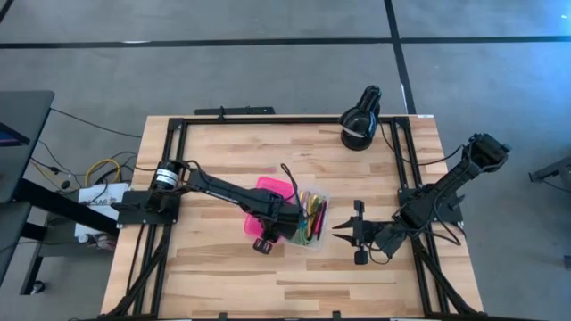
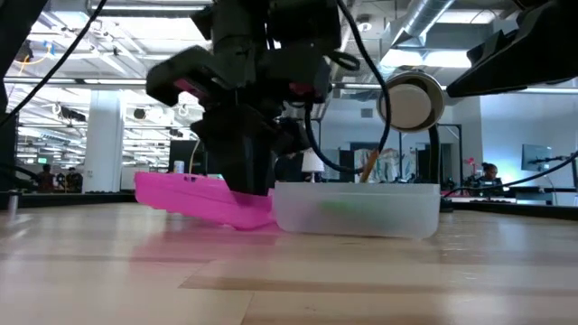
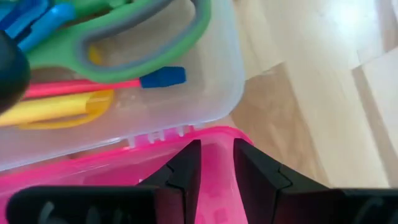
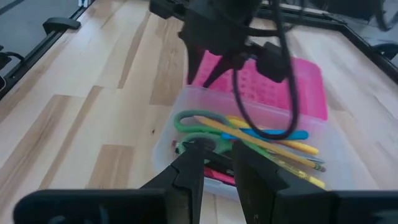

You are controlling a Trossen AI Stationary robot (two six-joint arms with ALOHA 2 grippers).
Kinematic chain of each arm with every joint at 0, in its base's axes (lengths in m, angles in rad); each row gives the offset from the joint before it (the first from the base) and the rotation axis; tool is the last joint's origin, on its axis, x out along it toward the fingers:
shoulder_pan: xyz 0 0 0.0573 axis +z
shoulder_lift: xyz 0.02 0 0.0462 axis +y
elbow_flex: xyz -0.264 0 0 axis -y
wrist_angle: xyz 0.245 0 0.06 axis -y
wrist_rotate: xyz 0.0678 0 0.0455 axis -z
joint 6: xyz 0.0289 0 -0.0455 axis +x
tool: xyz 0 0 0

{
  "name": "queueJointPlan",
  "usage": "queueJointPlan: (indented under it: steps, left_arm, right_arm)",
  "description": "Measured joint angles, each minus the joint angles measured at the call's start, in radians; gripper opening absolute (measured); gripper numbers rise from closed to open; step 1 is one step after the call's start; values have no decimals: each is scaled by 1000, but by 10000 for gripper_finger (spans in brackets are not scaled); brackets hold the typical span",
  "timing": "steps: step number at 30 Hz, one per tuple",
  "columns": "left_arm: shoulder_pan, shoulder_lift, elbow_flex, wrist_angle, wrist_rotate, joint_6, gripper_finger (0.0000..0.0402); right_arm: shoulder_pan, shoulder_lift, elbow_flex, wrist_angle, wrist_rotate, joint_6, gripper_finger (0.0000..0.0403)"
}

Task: Pick & place school supplies into a supply box
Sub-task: Move the supply box to the center of the table

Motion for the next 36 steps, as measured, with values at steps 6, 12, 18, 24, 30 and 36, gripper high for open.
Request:
queueJointPlan:
  steps: [6, 12, 18, 24, 30, 36]
  left_arm:
    - [-31, -1, 51, -76, -190, -34, 88]
    - [-28, -72, 81, -145, -324, -91, 88]
    - [-40, -211, 57, -250, -447, -184, 88]
    - [-50, -416, -92, -268, -551, -309, 88]
    - [-47, -628, -324, -134, -603, -414, 88]
    - [-49, -750, -509, -14, -610, -499, 88]
  right_arm:
    - [-15, 0, 0, 7, 20, -24, 77]
    - [-67, 10, 0, 64, 19, -24, 77]
    - [-153, 83, 0, 187, -50, -92, 77]
    - [-240, 197, 1, 303, -160, -111, 77]
    - [-308, 283, 2, 408, -240, -110, 77]
    - [-362, 357, 19, 471, -293, -109, 77]
